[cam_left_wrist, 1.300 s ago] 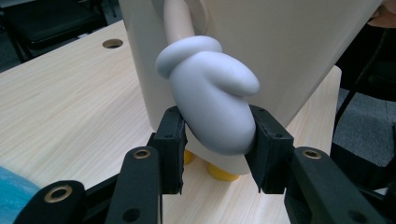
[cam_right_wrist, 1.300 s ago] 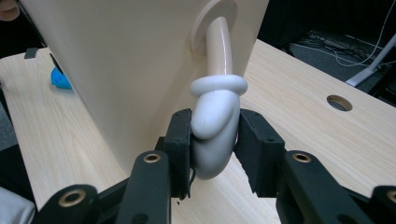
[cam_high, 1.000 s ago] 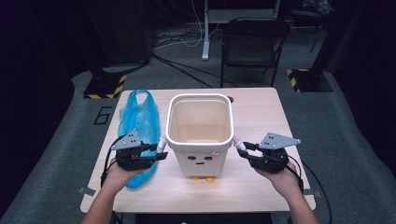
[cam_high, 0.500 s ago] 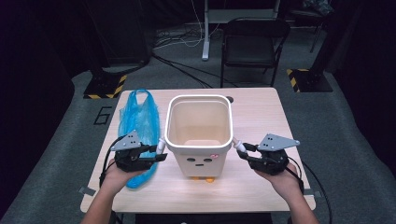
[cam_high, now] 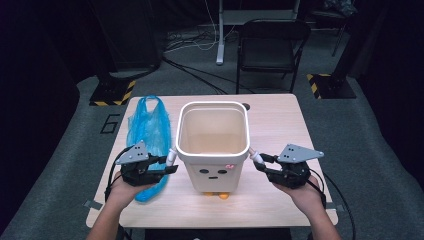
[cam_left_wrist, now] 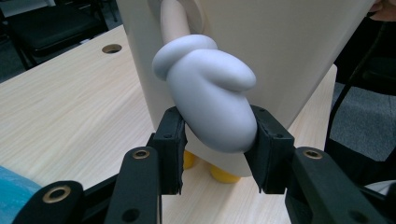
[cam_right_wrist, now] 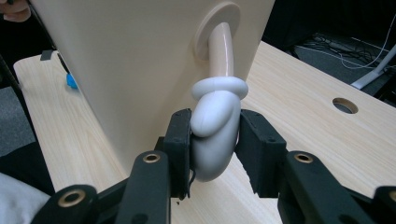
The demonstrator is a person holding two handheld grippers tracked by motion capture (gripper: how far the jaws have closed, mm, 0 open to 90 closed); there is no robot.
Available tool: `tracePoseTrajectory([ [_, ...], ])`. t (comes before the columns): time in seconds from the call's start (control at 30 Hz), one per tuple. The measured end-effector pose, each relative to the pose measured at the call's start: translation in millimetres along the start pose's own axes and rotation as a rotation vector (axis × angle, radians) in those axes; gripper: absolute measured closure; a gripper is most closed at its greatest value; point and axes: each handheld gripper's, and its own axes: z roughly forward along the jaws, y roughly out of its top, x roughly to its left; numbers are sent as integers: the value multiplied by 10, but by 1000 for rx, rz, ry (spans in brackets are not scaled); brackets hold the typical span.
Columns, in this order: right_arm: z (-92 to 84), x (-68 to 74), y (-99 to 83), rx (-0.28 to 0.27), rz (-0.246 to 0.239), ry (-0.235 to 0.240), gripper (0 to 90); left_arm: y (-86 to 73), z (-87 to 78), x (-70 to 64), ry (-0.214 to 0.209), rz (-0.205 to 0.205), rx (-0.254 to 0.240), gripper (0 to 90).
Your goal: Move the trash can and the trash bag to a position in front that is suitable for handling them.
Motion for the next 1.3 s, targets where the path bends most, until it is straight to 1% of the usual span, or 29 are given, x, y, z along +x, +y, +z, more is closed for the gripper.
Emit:
tracePoseTrajectory([
  [0.13, -3, 11, -9, 4, -2, 1, 644, -22, 6, -1, -2, -4, 9, 596],
  [0.17, -3, 17, -10, 15, -16, 6, 640, -41, 19, 3, -4, -7, 24, 596],
  [0.23, -8, 25, -10, 29, -19, 14, 634, -46, 10, 6, -16, -13, 17, 596],
  [0.27, -8, 25, -10, 29, -19, 14, 634, -46, 10, 6, -16, -13, 17, 596],
  [0.3, -26, 14, -2, 40, -23, 25, 631, -46, 4, -1, -22, -10, 18, 595],
  [0.4, -32, 4, 0, 46, -22, 38, 629, -41, 2, 8, -29, -13, 23, 592],
  [0.53, -17, -25, 21, 57, -6, 48, 617, -30, -18, 27, -44, -31, 26, 529],
  [0.6, -26, -43, 33, 59, -5, 55, 608, -19, -30, 37, -50, -30, 33, 506],
  [0.63, -43, -52, 42, 57, -1, 59, 590, 10, -60, 48, -44, -24, 48, 491],
  [0.67, -64, -62, 55, 56, 6, 62, 575, 25, -75, 55, -42, -23, 53, 485],
  [0.7, -85, -73, 70, 57, 10, 63, 552, 40, -93, 62, -39, -25, 53, 474],
  [0.73, -101, -88, 84, 62, 9, 70, 530, 54, -112, 71, -44, -25, 48, 473],
  [0.77, -115, -96, 98, 75, 15, 81, 508, 68, -127, 75, -45, -24, 43, 471],
  [0.8, -125, -102, 109, 82, 8, 85, 495, 81, -142, 75, -42, -21, 43, 467],
  [0.9, -144, -101, 130, 93, 1, 89, 477, 102, -164, 82, -45, -21, 44, 453],
  [0.93, -158, -105, 153, 96, -5, 102, 472, 121, -178, 97, -47, -27, 50, 447],
  [1.0, -163, -102, 165, 96, -4, 109, 469, 130, -183, 107, -49, -33, 55, 434],
  [1.03, -169, -105, 179, 99, -10, 114, 470, 140, -187, 117, -60, -42, 59, 429],
  [1.1, -195, -104, 234, 108, -18, 117, 465, 193, -209, 130, -52, -47, 63, 395],
  [1.17, -214, -109, 278, 114, -24, 117, 441, 240, -236, 135, -49, -37, 60, 396],
  [1.23, -224, -111, 302, 114, -25, 118, 433, 265, -248, 134, -45, -36, 57, 388],
  [1.3, -255, -108, 381, 113, -34, 129, 419, 344, -278, 134, -38, -22, 57, 382],
])
